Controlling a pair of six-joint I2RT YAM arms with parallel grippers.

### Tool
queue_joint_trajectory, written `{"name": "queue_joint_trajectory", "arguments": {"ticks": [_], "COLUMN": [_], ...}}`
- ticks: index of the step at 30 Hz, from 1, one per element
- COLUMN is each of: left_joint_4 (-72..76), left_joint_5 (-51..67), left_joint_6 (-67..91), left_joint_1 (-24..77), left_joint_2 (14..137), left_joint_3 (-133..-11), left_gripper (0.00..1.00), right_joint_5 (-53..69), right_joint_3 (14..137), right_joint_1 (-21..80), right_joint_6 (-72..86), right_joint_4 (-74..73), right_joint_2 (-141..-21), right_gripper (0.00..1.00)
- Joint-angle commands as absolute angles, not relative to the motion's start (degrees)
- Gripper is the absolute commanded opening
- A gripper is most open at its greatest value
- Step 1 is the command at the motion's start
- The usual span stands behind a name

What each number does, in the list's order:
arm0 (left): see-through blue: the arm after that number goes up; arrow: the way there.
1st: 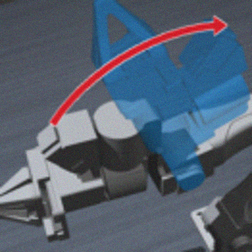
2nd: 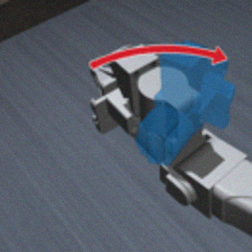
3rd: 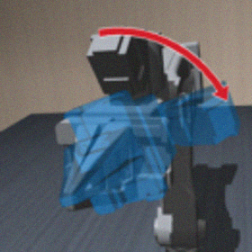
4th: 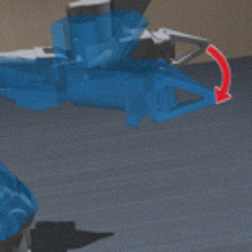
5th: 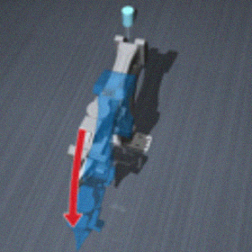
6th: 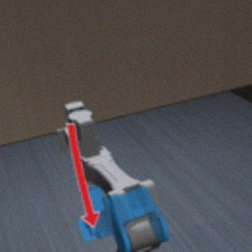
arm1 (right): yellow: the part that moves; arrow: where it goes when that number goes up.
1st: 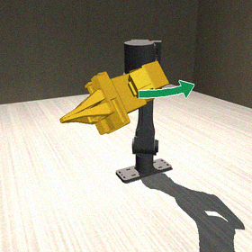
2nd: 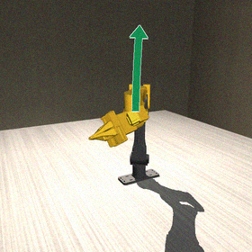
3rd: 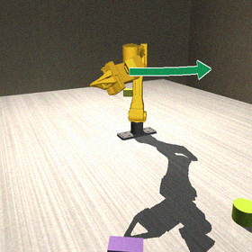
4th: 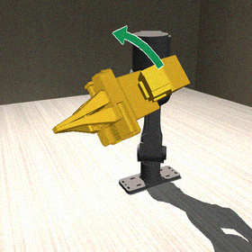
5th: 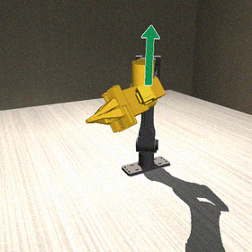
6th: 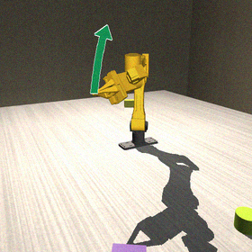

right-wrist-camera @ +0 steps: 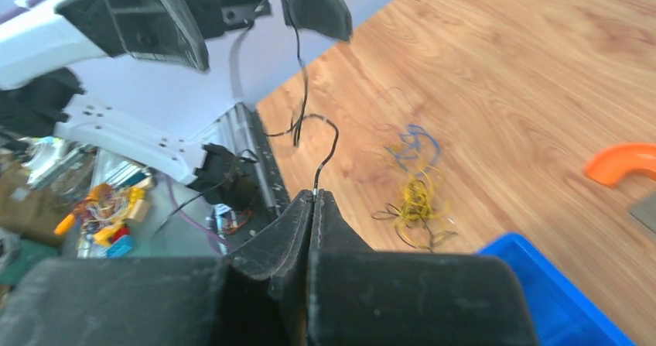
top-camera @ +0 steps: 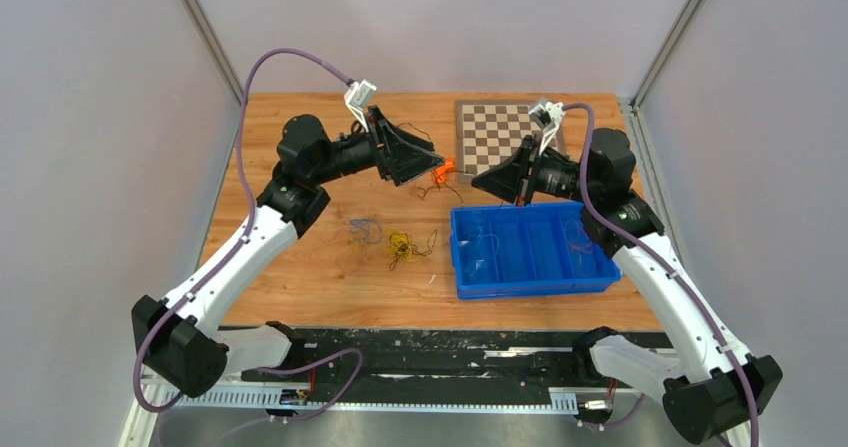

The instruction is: Untangle the cables

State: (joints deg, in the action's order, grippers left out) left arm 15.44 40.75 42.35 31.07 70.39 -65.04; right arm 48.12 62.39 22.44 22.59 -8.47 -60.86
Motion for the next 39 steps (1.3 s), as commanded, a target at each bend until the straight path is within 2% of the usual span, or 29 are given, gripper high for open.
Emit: {"name": "queue_joint_trajectory", "arguments": {"ticks": [1,6,8,10,12,13,15,17,21,23,34,39], "left_joint_4": [5.1,-3.0,-4.5,-5.0,-4.4,-3.7,-2.1,-0.7,3.2,2.5,-16.5,-23.5], "left_joint_5": [44.2,45.9,47.7,49.1,50.6,51.3,51.8,51.9,52.1,51.4,44.7,41.6], "left_joint_6": [30.1,18.6,17.6,18.4,20.0,20.9,23.1,24.6,26.8,26.4,7.1,1.7], "left_joint_1": [27.8,27.5,27.6,27.5,27.7,27.9,29.0,31.1,35.2,36.7,40.6,41.2], "left_joint_2": [65.7,62.9,62.5,63.1,64.3,64.7,66.3,68.1,71.7,73.7,78.7,80.4], "left_joint_3": [-66.6,-68.0,-68.2,-68.4,-68.4,-68.3,-68.3,-68.7,-70.0,-71.5,-76.5,-78.0], "left_gripper": [0.84,0.86,0.84,0.76,0.57,0.43,0.25,0.15,0.03,0.00,0.00,0.00], "right_joint_5": [42.9,41.7,42.9,44.7,47.2,48.7,51.7,54.0,55.9,56.7,57.0,59.3], "right_joint_3": [61.8,61.7,61.7,61.8,62.0,62.1,62.3,62.2,62.2,62.4,64.3,64.4], "right_joint_1": [21.1,20.8,20.8,20.8,20.8,20.8,20.8,20.8,21.0,21.0,20.9,21.1], "right_joint_6": [14.7,12.8,13.1,13.6,13.8,14.0,14.6,15.5,16.1,16.1,16.3,21.7], "right_joint_4": [-18.0,-19.7,-19.6,-19.2,-18.6,-18.1,-17.4,-16.3,-15.3,-15.3,-15.3,-11.2], "right_joint_2": [-58.4,-57.7,-57.5,-57.5,-57.5,-57.7,-57.8,-57.7,-57.2,-56.9,-54.3,-54.6], "right_gripper": [0.00,0.00,0.00,0.00,0.00,0.00,0.00,0.00,0.00,0.00,0.00,0.00]}}
